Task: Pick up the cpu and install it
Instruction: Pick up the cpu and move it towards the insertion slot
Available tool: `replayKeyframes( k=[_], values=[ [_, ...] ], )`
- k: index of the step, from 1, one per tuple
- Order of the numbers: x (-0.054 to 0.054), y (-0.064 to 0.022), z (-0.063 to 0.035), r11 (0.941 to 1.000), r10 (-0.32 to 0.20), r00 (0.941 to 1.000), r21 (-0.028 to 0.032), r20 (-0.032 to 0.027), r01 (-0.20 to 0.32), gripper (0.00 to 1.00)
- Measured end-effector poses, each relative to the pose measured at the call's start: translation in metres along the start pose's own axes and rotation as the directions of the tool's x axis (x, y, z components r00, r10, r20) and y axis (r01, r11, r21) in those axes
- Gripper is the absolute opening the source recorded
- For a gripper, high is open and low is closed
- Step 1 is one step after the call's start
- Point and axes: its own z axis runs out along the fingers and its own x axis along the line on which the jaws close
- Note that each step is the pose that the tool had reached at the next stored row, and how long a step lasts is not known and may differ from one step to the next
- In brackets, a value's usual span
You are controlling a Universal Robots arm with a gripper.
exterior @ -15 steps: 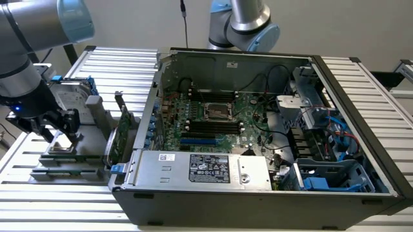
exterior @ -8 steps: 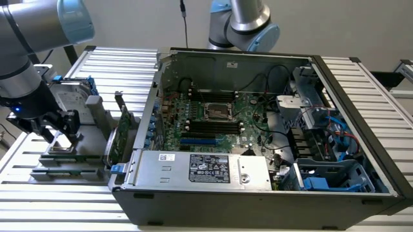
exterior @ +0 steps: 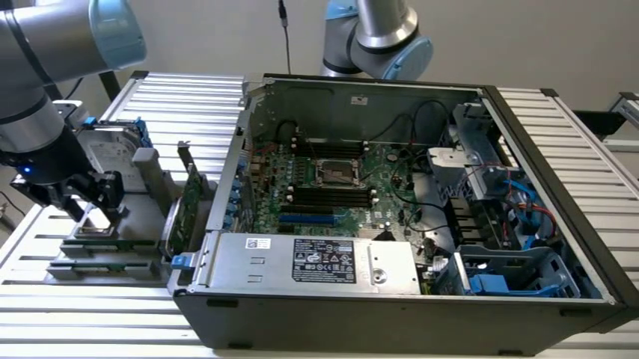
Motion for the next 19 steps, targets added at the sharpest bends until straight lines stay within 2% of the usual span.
replayKeyframes(
  k=[9, 10, 19],
  values=[
    [-0.0001, 0.0015, 0.0019, 0.9999, 0.011, 0.9999, 0.0, 0.0002, -0.011, 0.61],
    [0.0, 0.0016, 0.0023, 0.9999, 0.012, 0.9999, 0.0, 0.0002, -0.012, 0.67],
    [0.0002, 0.0023, 0.0055, 0.9996, 0.027, 0.9996, -0.0001, 0.0, -0.027, 0.67]
  ],
)
